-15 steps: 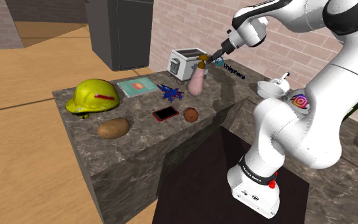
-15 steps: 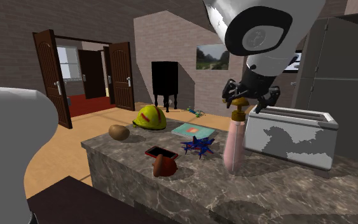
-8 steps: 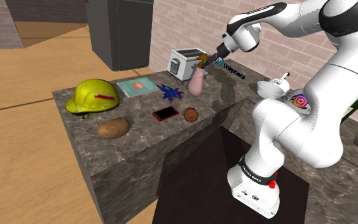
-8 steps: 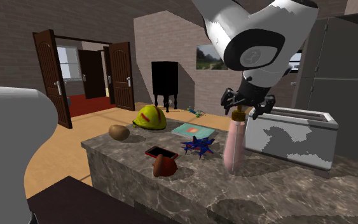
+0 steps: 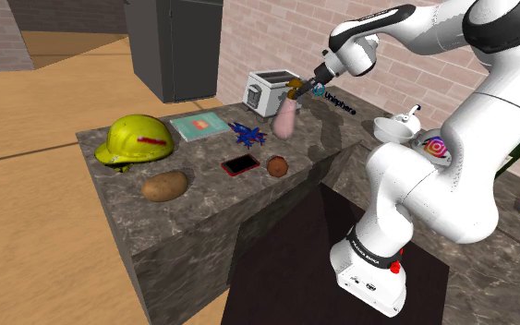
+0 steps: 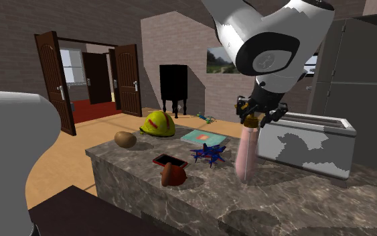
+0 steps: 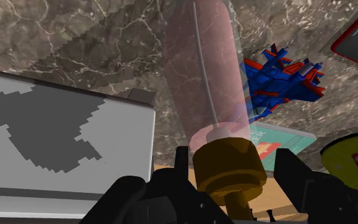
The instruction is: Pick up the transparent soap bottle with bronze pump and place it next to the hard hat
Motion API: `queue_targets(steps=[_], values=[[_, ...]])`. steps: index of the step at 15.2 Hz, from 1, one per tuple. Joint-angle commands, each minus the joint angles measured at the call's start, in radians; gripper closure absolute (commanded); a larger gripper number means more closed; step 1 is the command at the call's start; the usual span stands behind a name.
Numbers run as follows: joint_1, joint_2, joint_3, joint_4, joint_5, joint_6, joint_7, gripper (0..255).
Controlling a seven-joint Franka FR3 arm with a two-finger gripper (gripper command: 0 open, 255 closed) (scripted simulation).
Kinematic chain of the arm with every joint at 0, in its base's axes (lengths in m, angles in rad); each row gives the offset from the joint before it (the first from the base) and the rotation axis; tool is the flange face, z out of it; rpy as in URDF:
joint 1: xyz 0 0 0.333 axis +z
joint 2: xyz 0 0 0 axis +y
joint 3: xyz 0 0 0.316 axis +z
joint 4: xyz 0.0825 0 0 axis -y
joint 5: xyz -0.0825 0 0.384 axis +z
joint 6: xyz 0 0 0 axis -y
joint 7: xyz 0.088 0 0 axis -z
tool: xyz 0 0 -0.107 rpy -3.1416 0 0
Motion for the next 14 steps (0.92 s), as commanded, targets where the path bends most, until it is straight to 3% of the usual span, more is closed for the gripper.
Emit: queue_targets(steps=[1, 9, 14], values=[[0.0, 0.0, 0.0, 0.0, 0.0, 0.0, 0.0, 255], [0.0, 0.0, 0.0, 0.0, 0.0, 0.0, 0.0, 255], [-0.046, 0.043, 0.046, 0.029, 0.027, -0.06, 0.007, 255]])
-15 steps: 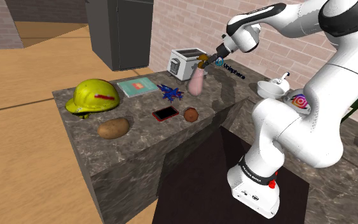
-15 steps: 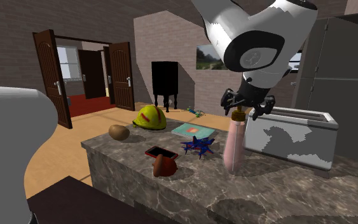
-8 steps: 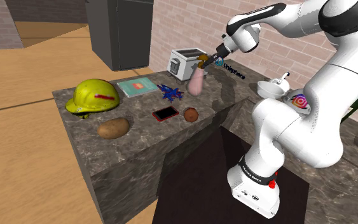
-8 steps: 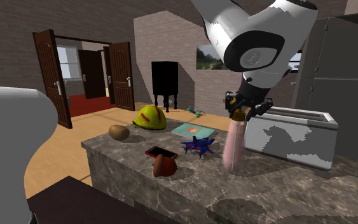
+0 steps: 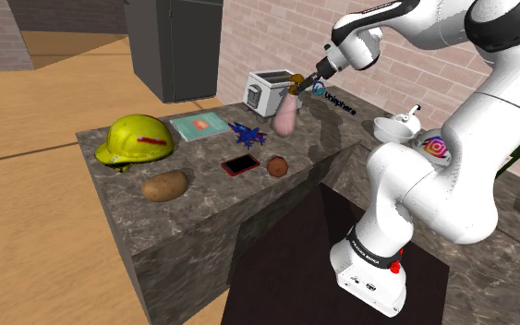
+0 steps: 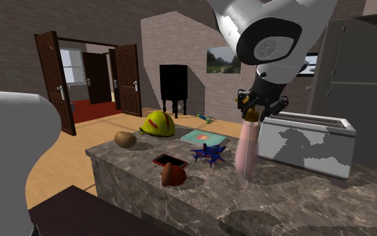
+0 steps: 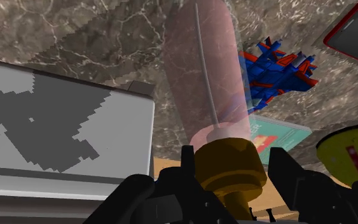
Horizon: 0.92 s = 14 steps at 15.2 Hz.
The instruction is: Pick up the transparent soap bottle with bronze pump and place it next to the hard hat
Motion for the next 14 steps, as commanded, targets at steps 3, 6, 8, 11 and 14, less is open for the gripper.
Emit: queue_targets(steps=[3, 6, 8, 11, 14], values=[[-0.031, 0.03, 0.031, 0.029, 0.018, -0.047, 0.008, 255], [-0.059, 0.054, 0.056, 0.05, 0.034, -0.085, 0.013, 255], [-0.077, 0.069, 0.072, 0.066, 0.044, -0.11, 0.016, 255], [-0.103, 0.091, 0.095, 0.091, 0.058, -0.147, 0.022, 255], [-0.129, 0.112, 0.117, 0.117, 0.071, -0.185, 0.028, 255]])
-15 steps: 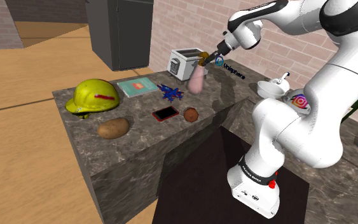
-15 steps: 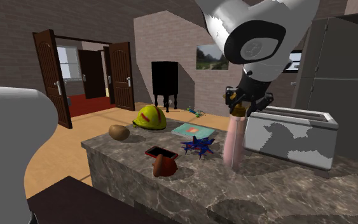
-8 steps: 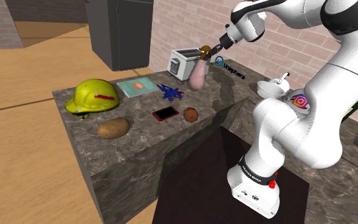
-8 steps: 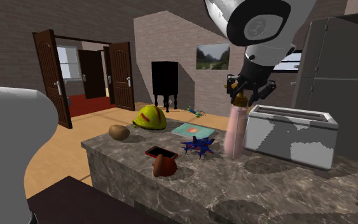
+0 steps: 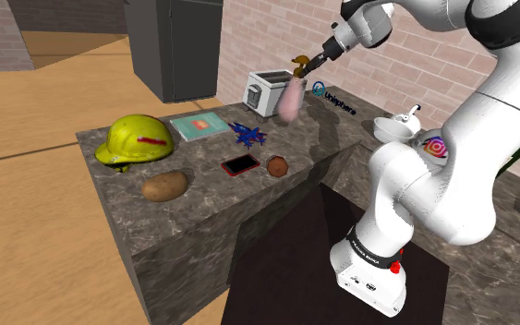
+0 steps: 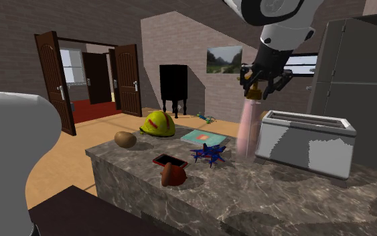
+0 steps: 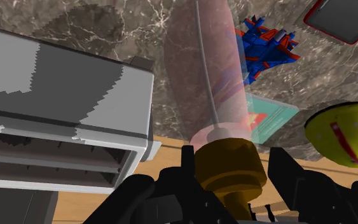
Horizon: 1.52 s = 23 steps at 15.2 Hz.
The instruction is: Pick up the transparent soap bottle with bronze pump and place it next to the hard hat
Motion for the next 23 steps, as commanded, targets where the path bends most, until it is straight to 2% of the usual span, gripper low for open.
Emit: queue_targets(steps=[1, 13, 18, 23], values=[[-0.019, 0.015, 0.016, 0.018, 0.01, -0.026, 0.004, 255], [-0.086, 0.071, 0.069, 0.146, 0.037, -0.175, 0.046, 255], [-0.088, 0.077, 0.072, 0.209, 0.03, -0.232, 0.075, 255], [-0.069, 0.07, 0.061, 0.277, 0.012, -0.287, 0.112, 255]])
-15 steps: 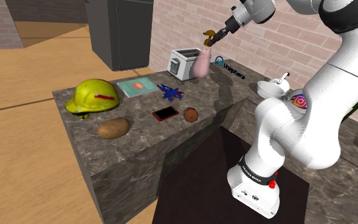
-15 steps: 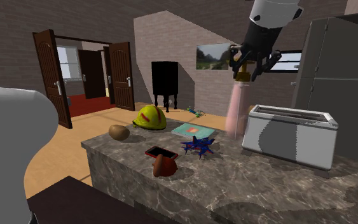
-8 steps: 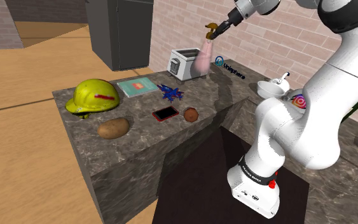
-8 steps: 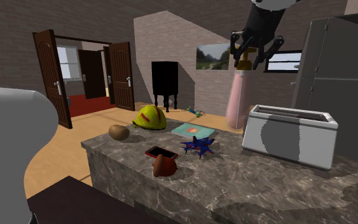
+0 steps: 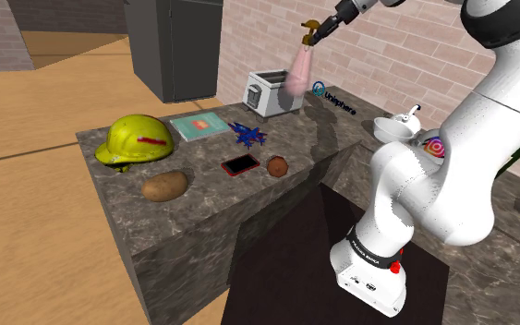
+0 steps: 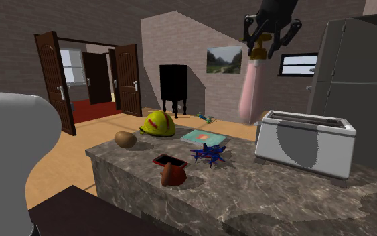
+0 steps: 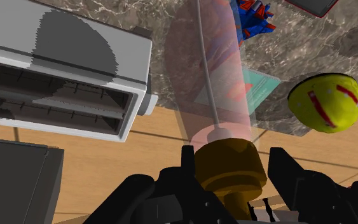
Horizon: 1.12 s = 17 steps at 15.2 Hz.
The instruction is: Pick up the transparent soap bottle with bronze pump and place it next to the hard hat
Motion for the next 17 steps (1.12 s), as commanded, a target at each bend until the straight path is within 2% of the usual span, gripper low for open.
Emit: queue_targets(steps=[1, 9, 17], values=[[0.013, -0.007, -0.007, 0.029, -0.011, -0.021, 0.017, 255], [0.089, -0.046, -0.046, 0.156, -0.068, -0.106, 0.092, 255], [0.204, -0.107, -0.097, 0.309, -0.147, -0.198, 0.179, 255]])
